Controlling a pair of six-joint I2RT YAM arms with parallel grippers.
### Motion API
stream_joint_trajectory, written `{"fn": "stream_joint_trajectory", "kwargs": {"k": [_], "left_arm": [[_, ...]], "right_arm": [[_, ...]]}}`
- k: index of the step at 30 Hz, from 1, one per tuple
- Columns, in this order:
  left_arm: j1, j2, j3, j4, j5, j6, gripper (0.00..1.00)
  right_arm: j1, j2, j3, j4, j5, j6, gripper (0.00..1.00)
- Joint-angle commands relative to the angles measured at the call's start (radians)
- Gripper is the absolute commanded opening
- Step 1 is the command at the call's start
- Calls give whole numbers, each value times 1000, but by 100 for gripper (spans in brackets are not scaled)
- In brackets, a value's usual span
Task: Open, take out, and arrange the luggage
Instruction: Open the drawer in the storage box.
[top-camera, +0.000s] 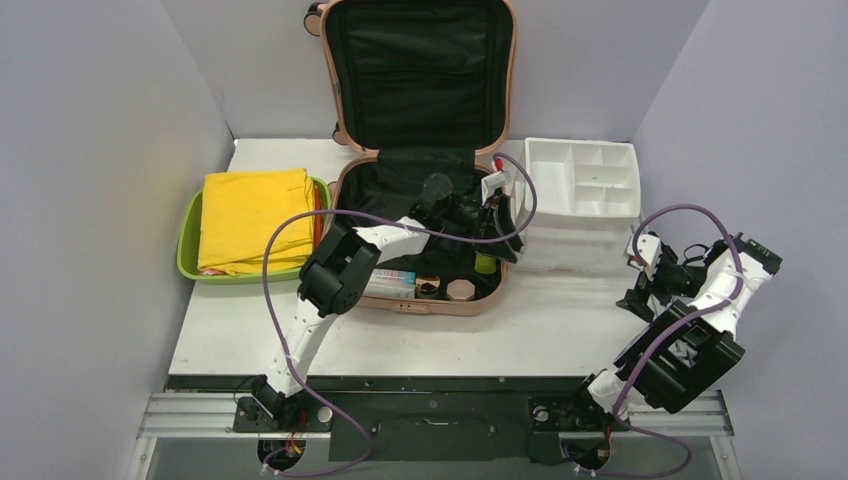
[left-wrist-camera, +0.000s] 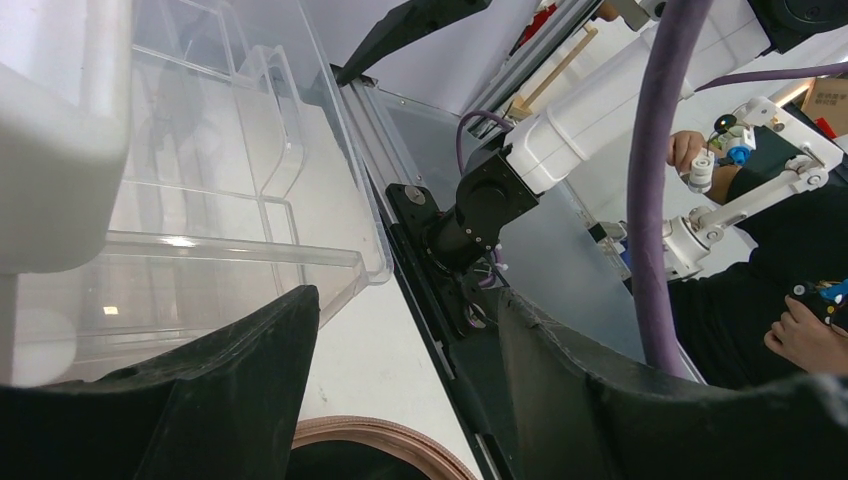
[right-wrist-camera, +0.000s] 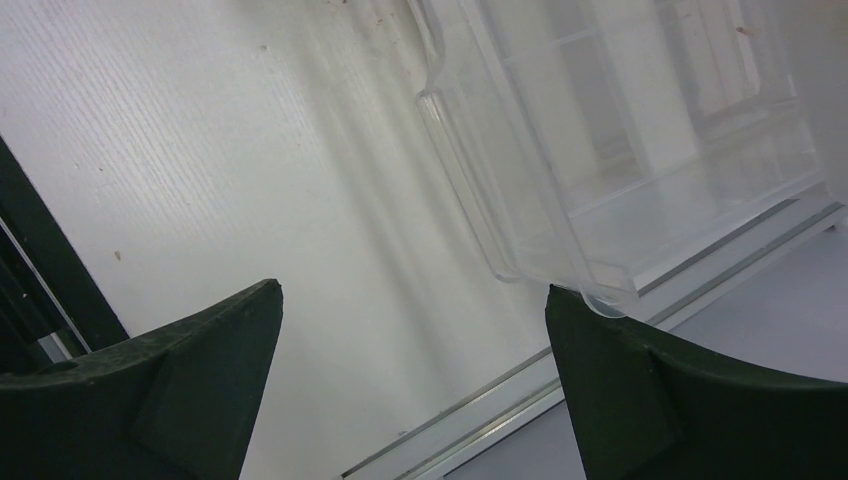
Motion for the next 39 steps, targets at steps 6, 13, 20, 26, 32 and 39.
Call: {"fn": "stream_joint_trajectory", "kwargs": {"k": [6,13,20,26,32,39], "left_arm": [[-32,-70,10,4,-17,37,63],[-31,-87,-24,5,-6,46,64],[-41,-103,-52,-8,-8,59,64],[-35,-119,-59,-17,-7,74,66],[3,-140,-57,-51,-18,105,85],[61,-182,-19,-312,-54,275,96]], "right_arm": [[-16,-41,27,-86,-84,-313,100],[-16,-66,-63,-86,-18,-382,100],[-16,-109,-84,-86,0,-381,100],[-18,-146,-71,-86,-12,-349,100],[-21,-176,-64,-87,36,-332,100],[-50,-207,-7,-86,41,-208,100]]}}
